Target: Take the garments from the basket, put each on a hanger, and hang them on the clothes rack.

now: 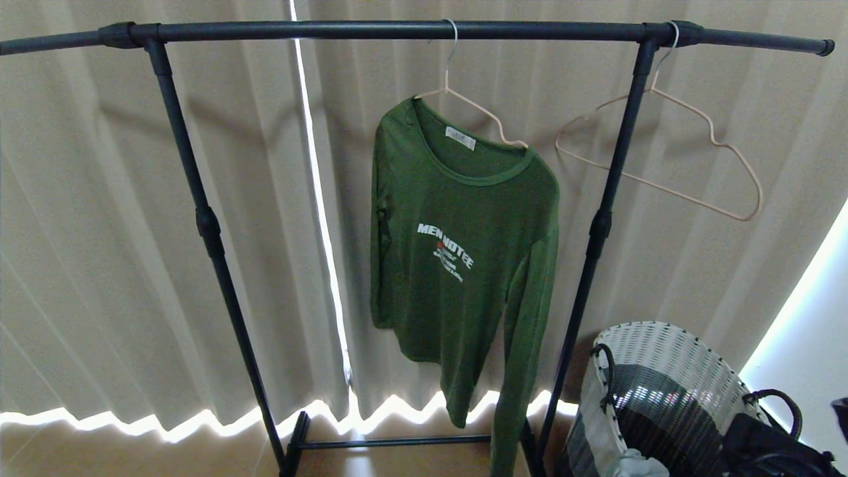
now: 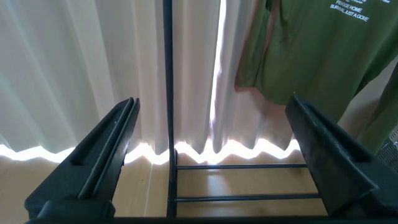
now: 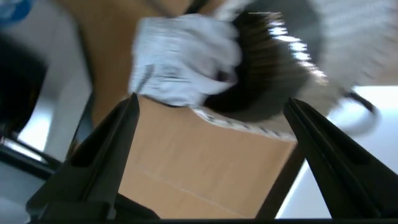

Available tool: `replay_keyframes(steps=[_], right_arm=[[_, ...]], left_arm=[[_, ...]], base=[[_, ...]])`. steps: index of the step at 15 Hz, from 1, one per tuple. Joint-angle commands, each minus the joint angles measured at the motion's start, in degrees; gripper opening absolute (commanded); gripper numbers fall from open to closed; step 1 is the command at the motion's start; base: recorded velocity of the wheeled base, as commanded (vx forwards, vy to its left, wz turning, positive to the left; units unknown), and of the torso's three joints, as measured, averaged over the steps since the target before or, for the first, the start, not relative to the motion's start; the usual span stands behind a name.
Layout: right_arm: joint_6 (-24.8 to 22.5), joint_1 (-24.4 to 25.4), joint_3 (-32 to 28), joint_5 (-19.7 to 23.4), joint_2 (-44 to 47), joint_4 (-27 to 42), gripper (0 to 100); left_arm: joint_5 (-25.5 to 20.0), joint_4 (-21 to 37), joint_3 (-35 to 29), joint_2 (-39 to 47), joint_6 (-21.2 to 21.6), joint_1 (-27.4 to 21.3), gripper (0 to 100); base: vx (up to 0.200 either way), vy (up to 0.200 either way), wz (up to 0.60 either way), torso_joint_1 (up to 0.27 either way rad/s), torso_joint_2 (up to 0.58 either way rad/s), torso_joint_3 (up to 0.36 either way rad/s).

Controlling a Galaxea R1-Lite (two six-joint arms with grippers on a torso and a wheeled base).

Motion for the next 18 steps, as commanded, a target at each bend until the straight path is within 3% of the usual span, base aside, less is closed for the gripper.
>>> replay_keyframes(steps=[1,4,9,13,18], right_arm=[[1.2,4.0,0.0,0.1,16.8,-5.3,100],[6.3,6.0,0.3,-0.3,27.3,-14.2,100],[13.9,12.7,-3.9,-2.0,37.6,-15.6,100],[15.0,12.8,-5.9,-6.5,42.2,-16.3,100],[16.8,12.6,-5.1,-13.5,51.2,-28.8,100]], left_arm=[[0.0,0.0,0.0,0.1,0.0,0.0,100],[0.0,0.0,0.0,0.1,-0.1,0.1,100],[0.0,0.0,0.0,0.1,-0.1,0.1,100],[0.1,0.0,0.0,0.1,-0.1,0.0,100],[0.2,0.0,0.0,0.1,-0.2,0.0,100]], base=[[0.000,0.000,0.00,0.000,0.00,0.000],[0.000,0.000,0.00,0.000,0.00,0.000],[0.000,0.000,0.00,0.000,0.00,0.000],[0.000,0.000,0.00,0.000,0.00,0.000],[0.000,0.000,0.00,0.000,0.00,0.000]])
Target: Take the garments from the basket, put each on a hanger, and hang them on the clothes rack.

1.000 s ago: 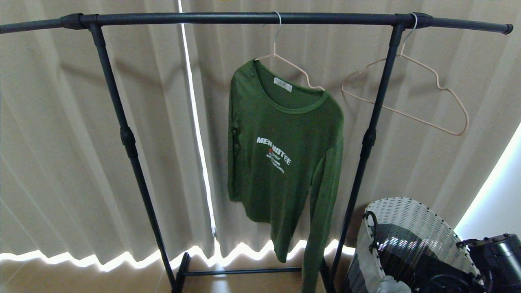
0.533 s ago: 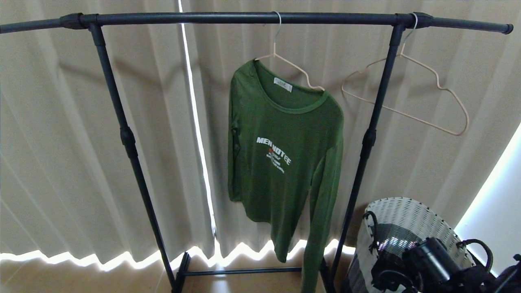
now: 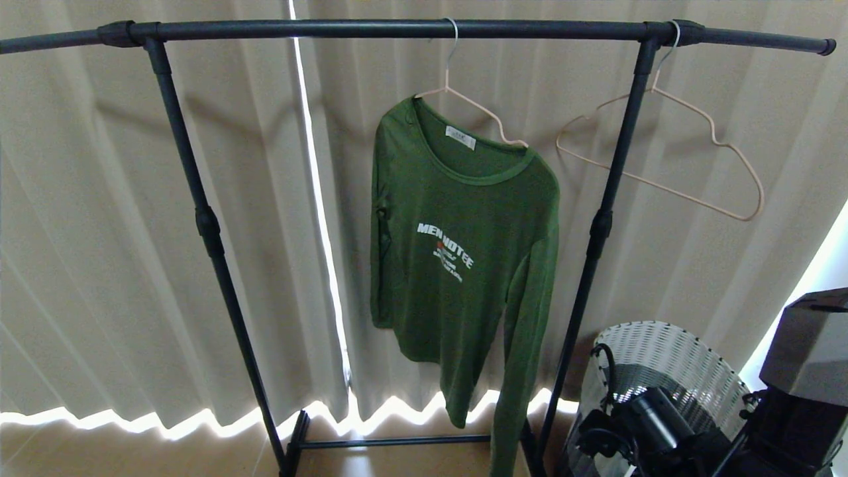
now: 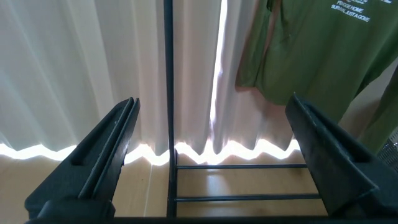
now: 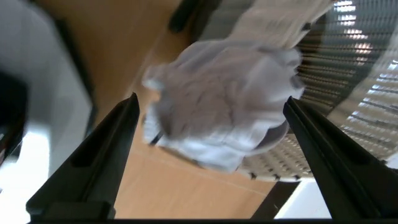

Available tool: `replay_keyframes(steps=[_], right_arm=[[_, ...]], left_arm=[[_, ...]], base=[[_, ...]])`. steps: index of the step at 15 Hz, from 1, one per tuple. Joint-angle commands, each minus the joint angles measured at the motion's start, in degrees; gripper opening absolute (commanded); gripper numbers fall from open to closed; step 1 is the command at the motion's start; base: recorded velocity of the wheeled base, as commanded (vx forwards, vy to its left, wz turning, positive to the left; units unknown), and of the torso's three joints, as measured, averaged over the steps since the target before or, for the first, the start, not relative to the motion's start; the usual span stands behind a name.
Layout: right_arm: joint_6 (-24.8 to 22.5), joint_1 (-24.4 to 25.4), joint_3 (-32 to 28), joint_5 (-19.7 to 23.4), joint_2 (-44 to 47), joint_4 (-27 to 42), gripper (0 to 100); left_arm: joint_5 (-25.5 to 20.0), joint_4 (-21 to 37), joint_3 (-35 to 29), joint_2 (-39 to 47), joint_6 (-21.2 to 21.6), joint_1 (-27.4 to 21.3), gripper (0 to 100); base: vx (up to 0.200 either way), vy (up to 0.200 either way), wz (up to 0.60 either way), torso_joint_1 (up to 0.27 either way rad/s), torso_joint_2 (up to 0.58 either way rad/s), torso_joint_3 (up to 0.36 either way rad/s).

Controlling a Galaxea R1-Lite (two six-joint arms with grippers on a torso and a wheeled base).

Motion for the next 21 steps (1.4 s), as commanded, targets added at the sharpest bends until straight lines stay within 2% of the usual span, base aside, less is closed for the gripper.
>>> replay_keyframes(steps=[1,7,8,12,16,17,18,19,21], right_arm=[[0.2,0.0,0.4,-0.8,4.3,-1.0,100],[0.3,-0.4,-0.2,-2.5,4.2,-1.3,100],[0.2,-0.9,-0.2,-2.8,4.0,-1.3,0],[0.2,-2.0,-0.2,-3.9,3.6,-1.3,0],[0.1,-2.1,0.4,-3.8,-6.7,-0.4,0],[-0.1,-2.0,1.2,-3.8,-16.7,1.7,0],[-0.1,-2.0,1.0,-3.8,-22.3,4.5,0],[-0.1,-2.0,0.3,-3.8,-31.1,10.2,0],[-0.1,-2.0,-1.2,-3.8,-42.5,16.1,0]], left_arm=[[0.0,0.0,0.0,0.0,0.0,0.1,100],[0.0,0.0,0.0,0.0,0.0,0.0,100],[0.0,0.0,0.0,0.0,0.0,0.1,100],[0.0,0.0,0.0,0.0,0.0,0.1,100],[0.0,0.0,0.0,0.1,0.0,0.0,100],[0.0,0.0,0.0,0.0,0.0,0.0,100],[0.0,0.0,0.0,0.0,0.0,0.1,100],[0.0,0.0,0.0,0.0,0.0,0.0,100],[0.0,0.0,0.0,0.0,0.1,0.0,100]], base=[[0.000,0.000,0.00,0.000,0.00,0.000],[0.000,0.000,0.00,0.000,0.00,0.000],[0.000,0.000,0.00,0.000,0.00,0.000],[0.000,0.000,0.00,0.000,0.00,0.000],[0.000,0.000,0.00,0.000,0.00,0.000],[0.000,0.000,0.00,0.000,0.00,0.000],[0.000,0.000,0.00,0.000,0.00,0.000],[0.000,0.000,0.00,0.000,0.00,0.000],[0.000,0.000,0.00,0.000,0.00,0.000]])
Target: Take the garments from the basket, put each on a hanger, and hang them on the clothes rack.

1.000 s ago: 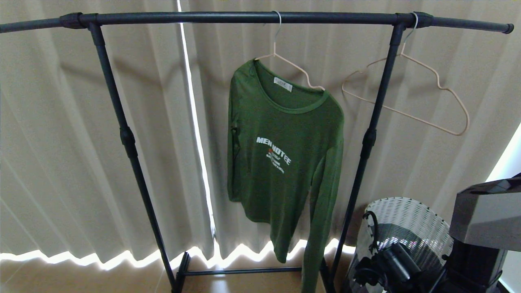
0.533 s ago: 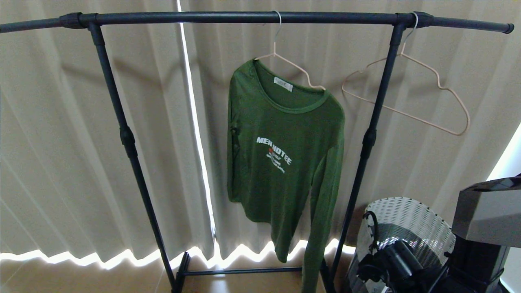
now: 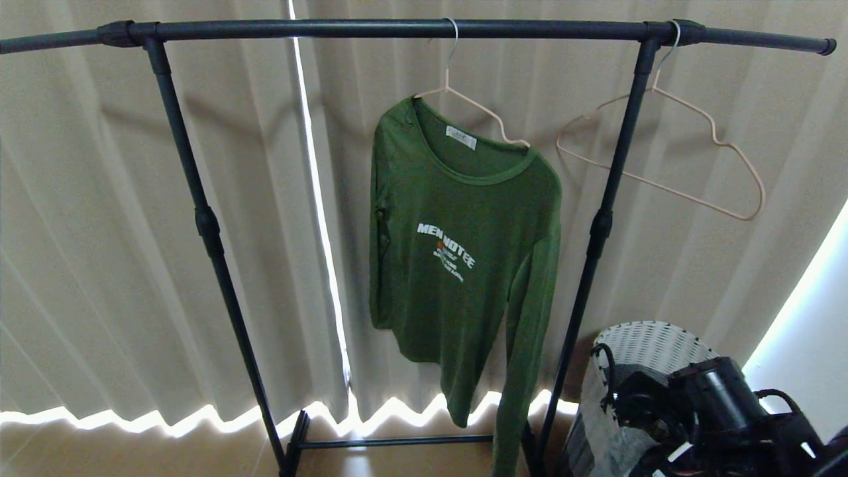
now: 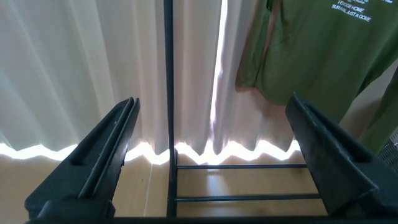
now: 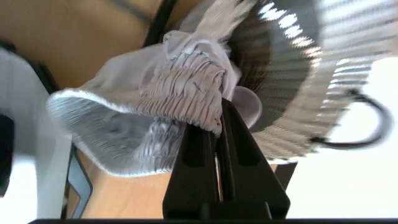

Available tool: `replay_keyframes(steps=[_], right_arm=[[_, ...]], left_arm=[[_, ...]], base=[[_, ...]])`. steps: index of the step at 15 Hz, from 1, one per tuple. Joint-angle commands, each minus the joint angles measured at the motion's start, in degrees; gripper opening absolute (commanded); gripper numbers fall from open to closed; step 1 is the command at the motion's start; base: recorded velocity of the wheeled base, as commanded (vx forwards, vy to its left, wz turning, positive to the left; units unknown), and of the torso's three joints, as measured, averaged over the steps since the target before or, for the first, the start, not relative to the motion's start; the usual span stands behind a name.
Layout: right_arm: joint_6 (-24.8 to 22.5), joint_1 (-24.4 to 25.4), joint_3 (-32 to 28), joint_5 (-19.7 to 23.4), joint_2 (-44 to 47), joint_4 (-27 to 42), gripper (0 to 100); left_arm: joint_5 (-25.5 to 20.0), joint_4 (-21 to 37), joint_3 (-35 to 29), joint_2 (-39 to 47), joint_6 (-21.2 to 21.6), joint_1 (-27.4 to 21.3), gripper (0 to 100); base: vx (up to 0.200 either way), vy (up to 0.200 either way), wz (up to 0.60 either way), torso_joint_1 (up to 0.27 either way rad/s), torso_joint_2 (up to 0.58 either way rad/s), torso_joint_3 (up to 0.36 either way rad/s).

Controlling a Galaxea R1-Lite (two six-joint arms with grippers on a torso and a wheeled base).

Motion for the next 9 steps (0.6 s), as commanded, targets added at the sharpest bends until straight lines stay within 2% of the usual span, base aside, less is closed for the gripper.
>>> replay_keyframes(steps=[1,5,9], right_arm=[[-0.1,-0.4,-2.1,0.0,-26.9,9.0,0],[-0.2,-1.9,-1.5,-0.1,-39.7,9.9,0],[-0.2,-1.9,-6.0,0.3,-44.6,9.3,0]], left_arm=[[-0.1,0.1,0.0,0.1,0.0,0.1,100],[-0.4,0.1,0.0,0.1,0.3,0.0,100],[-0.3,0.0,0.0,0.1,0.3,0.0,100]], base=[[0.000,0.000,0.00,0.000,0.00,0.000],[0.000,0.000,0.00,0.000,0.00,0.000],[0.000,0.000,0.00,0.000,0.00,0.000]])
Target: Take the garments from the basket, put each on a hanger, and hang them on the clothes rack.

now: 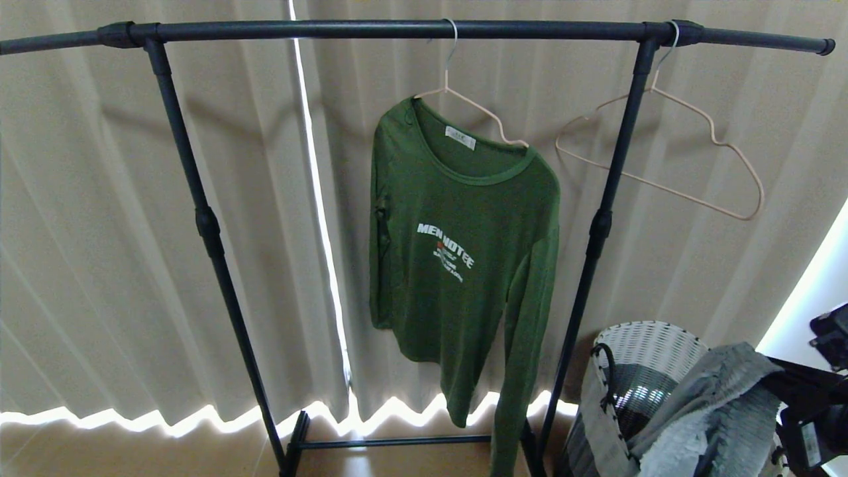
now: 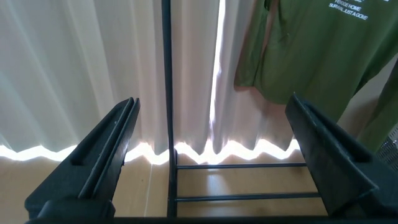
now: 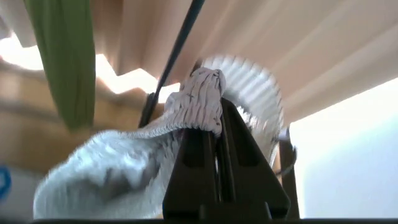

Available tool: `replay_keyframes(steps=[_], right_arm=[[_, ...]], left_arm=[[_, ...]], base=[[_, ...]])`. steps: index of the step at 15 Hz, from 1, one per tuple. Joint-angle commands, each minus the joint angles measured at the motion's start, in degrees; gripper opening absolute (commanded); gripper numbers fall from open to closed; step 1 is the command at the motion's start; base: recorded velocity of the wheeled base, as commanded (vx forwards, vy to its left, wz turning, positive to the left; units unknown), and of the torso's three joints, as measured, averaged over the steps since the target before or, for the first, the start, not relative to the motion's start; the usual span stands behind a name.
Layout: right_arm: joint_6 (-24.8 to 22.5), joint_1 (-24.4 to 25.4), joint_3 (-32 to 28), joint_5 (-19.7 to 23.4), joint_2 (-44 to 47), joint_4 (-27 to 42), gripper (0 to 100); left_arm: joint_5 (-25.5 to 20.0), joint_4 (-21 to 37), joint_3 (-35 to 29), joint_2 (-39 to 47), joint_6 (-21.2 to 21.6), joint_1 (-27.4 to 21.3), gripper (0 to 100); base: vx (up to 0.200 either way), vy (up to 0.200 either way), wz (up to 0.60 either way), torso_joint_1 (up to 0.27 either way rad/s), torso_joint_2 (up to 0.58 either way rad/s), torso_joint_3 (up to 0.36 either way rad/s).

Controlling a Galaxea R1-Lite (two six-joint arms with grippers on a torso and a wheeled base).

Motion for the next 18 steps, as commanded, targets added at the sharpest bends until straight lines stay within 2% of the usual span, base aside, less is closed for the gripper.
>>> replay_keyframes(steps=[1,2,7,10,15,16,18], right_arm=[[0.0,0.0,-1.8,0.1,-4.8,-0.2,0],[0.0,0.0,-3.3,0.1,-5.6,0.4,0],[0.0,0.1,-2.9,0.4,-5.1,0.4,0],[-1.7,0.3,-3.4,0.5,-3.6,0.3,0],[-1.9,0.4,-5.7,1.3,0.4,-0.4,0],[-1.9,0.8,-6.5,3.1,1.4,-0.4,0],[-1.9,2.2,-7.6,5.1,2.5,-0.4,0]], left_arm=[[0.1,-0.1,0.0,0.1,0.0,0.1,100],[0.1,0.0,0.0,0.1,0.1,0.0,100],[0.1,-0.1,0.0,0.1,0.1,0.1,100],[0.0,-0.1,0.1,0.1,0.3,0.1,100],[-1.0,0.0,0.1,0.2,3.5,0.1,100],[-1.4,0.0,0.1,0.1,4.4,0.1,100],[-6.7,-0.3,0.1,0.1,8.0,0.1,100]], base=[[0.000,0.000,0.00,0.000,0.00,0.000],[0.000,0.000,0.00,0.000,0.00,0.000],[-0.200,0.000,0.00,0.002,0.00,0.002],[-0.200,0.000,0.00,0.001,0.00,0.005],[0.000,0.000,0.00,0.000,0.00,0.000],[0.000,0.000,0.00,0.000,0.00,0.000],[0.000,0.000,0.00,0.000,0.00,0.000]])
